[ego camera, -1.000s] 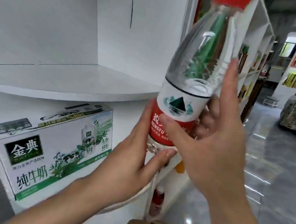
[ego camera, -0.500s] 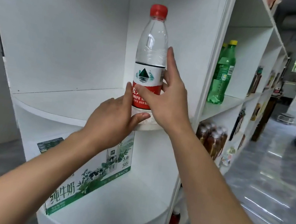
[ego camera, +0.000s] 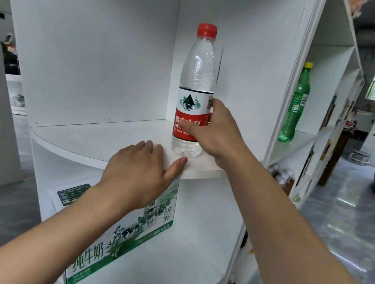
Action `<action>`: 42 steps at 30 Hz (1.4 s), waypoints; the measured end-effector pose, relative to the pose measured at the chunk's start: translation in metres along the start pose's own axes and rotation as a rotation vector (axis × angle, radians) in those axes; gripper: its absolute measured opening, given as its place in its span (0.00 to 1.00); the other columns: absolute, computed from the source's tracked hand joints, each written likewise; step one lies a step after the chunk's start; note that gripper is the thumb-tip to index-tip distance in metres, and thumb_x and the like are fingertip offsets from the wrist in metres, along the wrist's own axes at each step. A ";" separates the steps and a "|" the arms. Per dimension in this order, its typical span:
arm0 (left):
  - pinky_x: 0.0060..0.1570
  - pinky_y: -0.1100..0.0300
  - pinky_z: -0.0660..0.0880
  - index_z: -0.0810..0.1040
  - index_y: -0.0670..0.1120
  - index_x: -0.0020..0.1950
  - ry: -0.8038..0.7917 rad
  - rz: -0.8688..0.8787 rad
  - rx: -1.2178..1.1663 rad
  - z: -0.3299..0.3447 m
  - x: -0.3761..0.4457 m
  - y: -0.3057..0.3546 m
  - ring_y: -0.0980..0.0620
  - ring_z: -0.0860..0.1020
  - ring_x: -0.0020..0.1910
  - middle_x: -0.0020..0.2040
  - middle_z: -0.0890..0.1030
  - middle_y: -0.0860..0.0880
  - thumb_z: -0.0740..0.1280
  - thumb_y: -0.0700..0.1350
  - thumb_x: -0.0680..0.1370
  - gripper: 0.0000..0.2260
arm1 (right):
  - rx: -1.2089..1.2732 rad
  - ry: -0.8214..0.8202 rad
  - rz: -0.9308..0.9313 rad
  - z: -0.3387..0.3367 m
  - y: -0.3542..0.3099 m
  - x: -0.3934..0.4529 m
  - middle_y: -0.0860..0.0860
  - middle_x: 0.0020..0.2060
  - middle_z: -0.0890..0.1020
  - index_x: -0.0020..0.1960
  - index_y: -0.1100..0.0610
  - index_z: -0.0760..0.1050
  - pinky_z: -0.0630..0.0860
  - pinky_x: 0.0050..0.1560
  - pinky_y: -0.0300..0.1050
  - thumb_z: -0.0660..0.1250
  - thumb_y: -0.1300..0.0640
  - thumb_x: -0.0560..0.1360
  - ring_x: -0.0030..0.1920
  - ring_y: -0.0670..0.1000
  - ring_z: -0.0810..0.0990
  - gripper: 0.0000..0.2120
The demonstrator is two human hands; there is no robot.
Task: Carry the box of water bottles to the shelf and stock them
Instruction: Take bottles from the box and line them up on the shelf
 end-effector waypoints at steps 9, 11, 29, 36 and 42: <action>0.52 0.53 0.71 0.75 0.46 0.50 0.062 -0.093 -0.013 -0.004 -0.006 0.006 0.46 0.77 0.54 0.49 0.80 0.47 0.35 0.60 0.72 0.32 | -0.071 -0.105 0.131 0.046 -0.004 0.071 0.55 0.63 0.81 0.66 0.54 0.74 0.82 0.55 0.62 0.79 0.56 0.70 0.62 0.60 0.80 0.26; 0.51 0.53 0.71 0.75 0.46 0.49 0.055 -0.108 -0.042 -0.005 -0.007 0.006 0.46 0.77 0.52 0.48 0.80 0.47 0.37 0.59 0.72 0.30 | -0.109 -0.102 0.162 0.056 -0.003 0.085 0.55 0.62 0.81 0.65 0.55 0.75 0.84 0.50 0.62 0.78 0.56 0.71 0.57 0.60 0.82 0.25; 0.53 0.48 0.80 0.85 0.36 0.50 -0.005 -0.159 -0.114 0.012 0.000 0.003 0.40 0.84 0.54 0.52 0.85 0.37 0.54 0.55 0.74 0.28 | -0.432 0.070 0.104 0.092 0.014 0.164 0.57 0.62 0.82 0.64 0.59 0.76 0.76 0.47 0.41 0.77 0.53 0.72 0.60 0.57 0.82 0.23; 0.52 0.48 0.80 0.85 0.36 0.51 0.010 -0.161 -0.107 0.013 0.000 0.003 0.41 0.84 0.54 0.52 0.86 0.37 0.54 0.55 0.74 0.27 | -0.538 0.159 0.087 0.094 0.025 0.170 0.57 0.60 0.83 0.60 0.60 0.78 0.71 0.46 0.44 0.68 0.59 0.78 0.59 0.58 0.82 0.12; 0.53 0.49 0.80 0.85 0.36 0.51 0.017 -0.164 -0.099 0.015 -0.001 0.002 0.41 0.84 0.55 0.52 0.85 0.38 0.54 0.55 0.74 0.27 | -0.551 0.157 0.064 0.093 0.031 0.172 0.56 0.56 0.84 0.58 0.59 0.80 0.74 0.45 0.44 0.74 0.56 0.74 0.55 0.58 0.84 0.14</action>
Point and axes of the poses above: each hand's wrist, its own x-axis towards the middle knuckle, its own z-axis out of the palm, y = z × x, the point moved 2 cm from there along x, towards the middle knuckle
